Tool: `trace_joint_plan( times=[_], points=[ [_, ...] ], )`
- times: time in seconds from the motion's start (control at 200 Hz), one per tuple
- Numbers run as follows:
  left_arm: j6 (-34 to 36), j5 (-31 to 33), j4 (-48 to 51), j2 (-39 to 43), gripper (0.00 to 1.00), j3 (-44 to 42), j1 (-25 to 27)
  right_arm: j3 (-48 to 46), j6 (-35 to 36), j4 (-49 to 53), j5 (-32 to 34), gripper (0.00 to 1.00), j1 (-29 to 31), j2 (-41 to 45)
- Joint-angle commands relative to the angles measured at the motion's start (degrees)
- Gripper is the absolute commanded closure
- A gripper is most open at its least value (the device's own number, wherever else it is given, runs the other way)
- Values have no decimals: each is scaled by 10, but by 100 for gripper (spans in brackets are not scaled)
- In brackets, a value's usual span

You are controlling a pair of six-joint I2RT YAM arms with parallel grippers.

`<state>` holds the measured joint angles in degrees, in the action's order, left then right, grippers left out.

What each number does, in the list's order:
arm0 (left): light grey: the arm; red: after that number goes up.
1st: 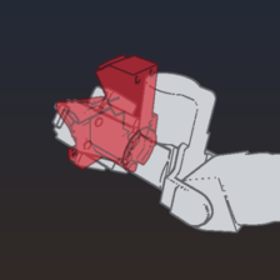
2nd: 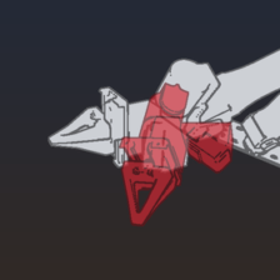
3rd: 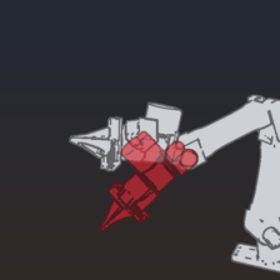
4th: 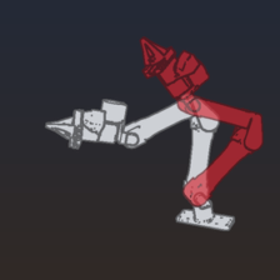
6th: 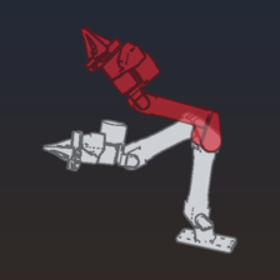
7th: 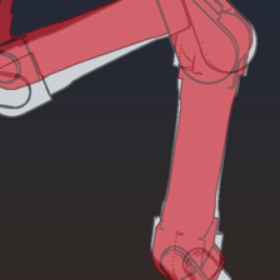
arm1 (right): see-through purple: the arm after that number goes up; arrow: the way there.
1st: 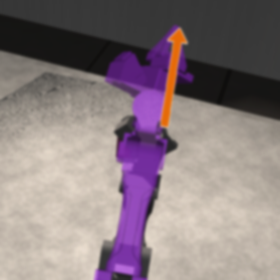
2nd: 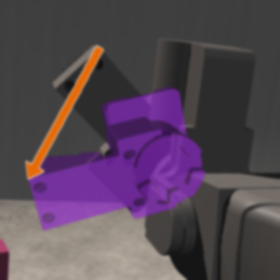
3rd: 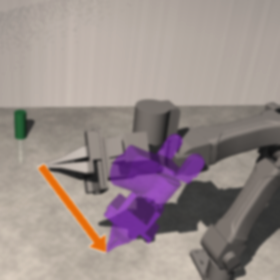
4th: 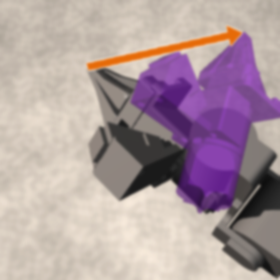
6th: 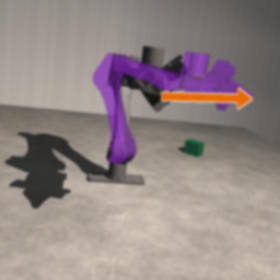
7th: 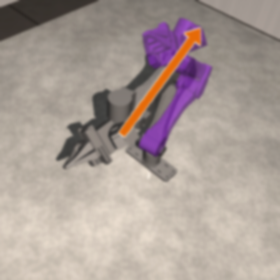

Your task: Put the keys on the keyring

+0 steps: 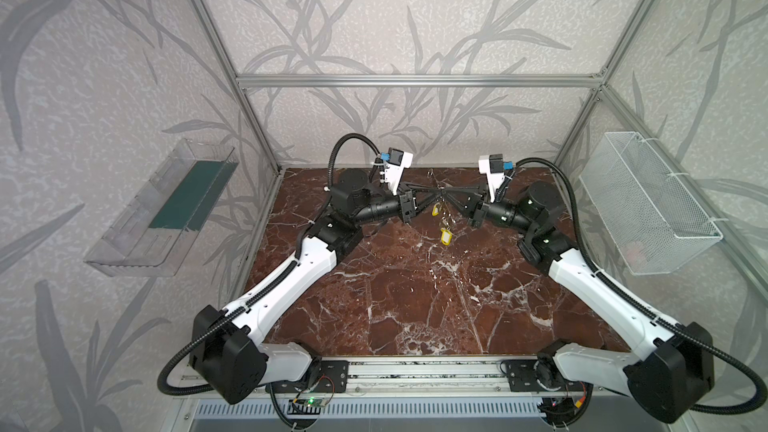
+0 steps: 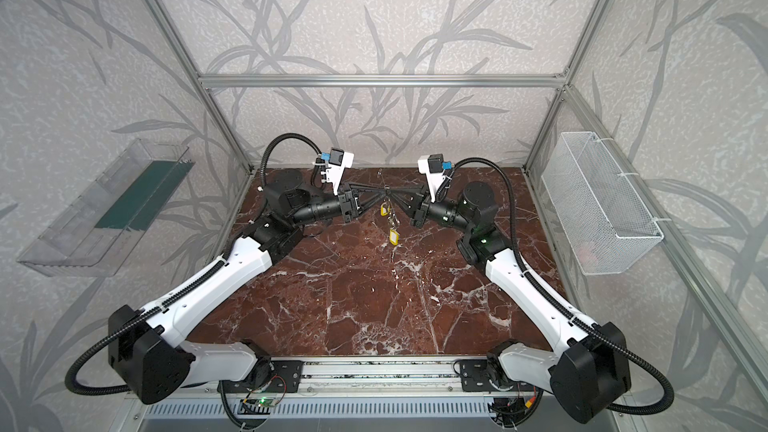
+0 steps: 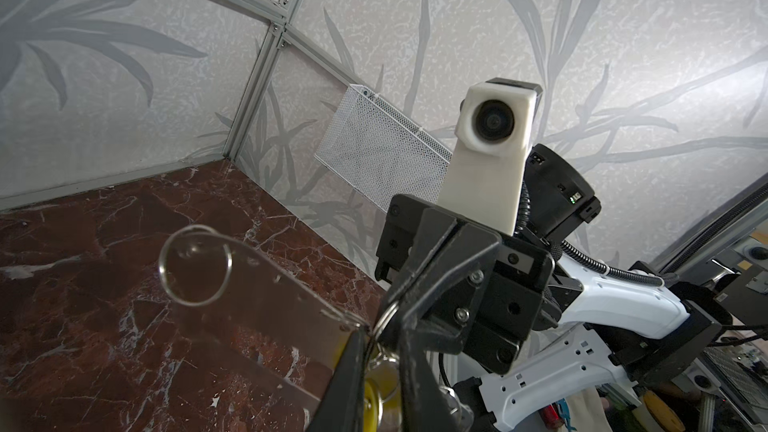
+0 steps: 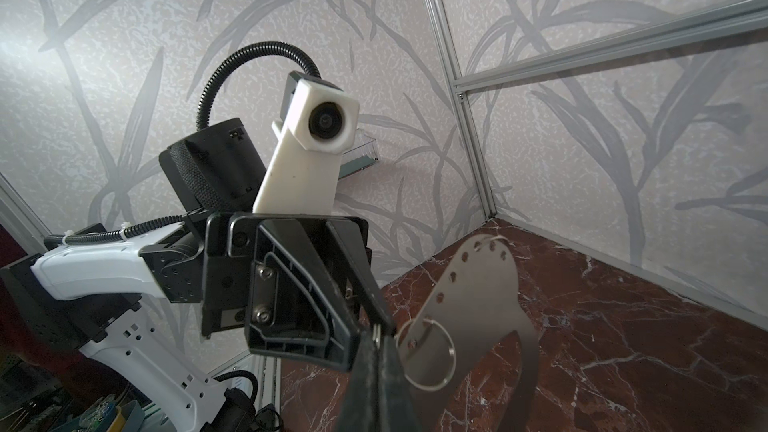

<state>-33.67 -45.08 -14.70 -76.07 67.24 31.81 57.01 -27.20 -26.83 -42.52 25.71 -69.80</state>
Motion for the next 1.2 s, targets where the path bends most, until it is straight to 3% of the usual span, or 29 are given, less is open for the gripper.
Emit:
trace_joint_plan(
  times=[0.0,0.18,0.32,0.405,0.625,0.79,0.98,1.195],
  points=[
    [-2,-19,-9,0,84,7,4,-3,1,-24,-4,100,2,20],
    [0,-16,-9,2,100,5,6,-5,0,-25,-5,100,2,21],
    [8,-11,-8,8,100,3,6,-7,1,-22,-5,100,2,23],
    [22,-6,3,13,100,3,5,-6,10,-6,-4,80,2,25],
    [117,9,109,30,100,18,1,1,65,91,0,76,-12,53],
    [218,14,232,32,100,54,0,24,97,181,-38,77,-31,56],
    [315,9,360,24,100,99,0,66,185,317,-64,77,-33,55],
    [371,-2,418,25,100,112,0,107,301,453,-69,77,-10,38]
  ],
)
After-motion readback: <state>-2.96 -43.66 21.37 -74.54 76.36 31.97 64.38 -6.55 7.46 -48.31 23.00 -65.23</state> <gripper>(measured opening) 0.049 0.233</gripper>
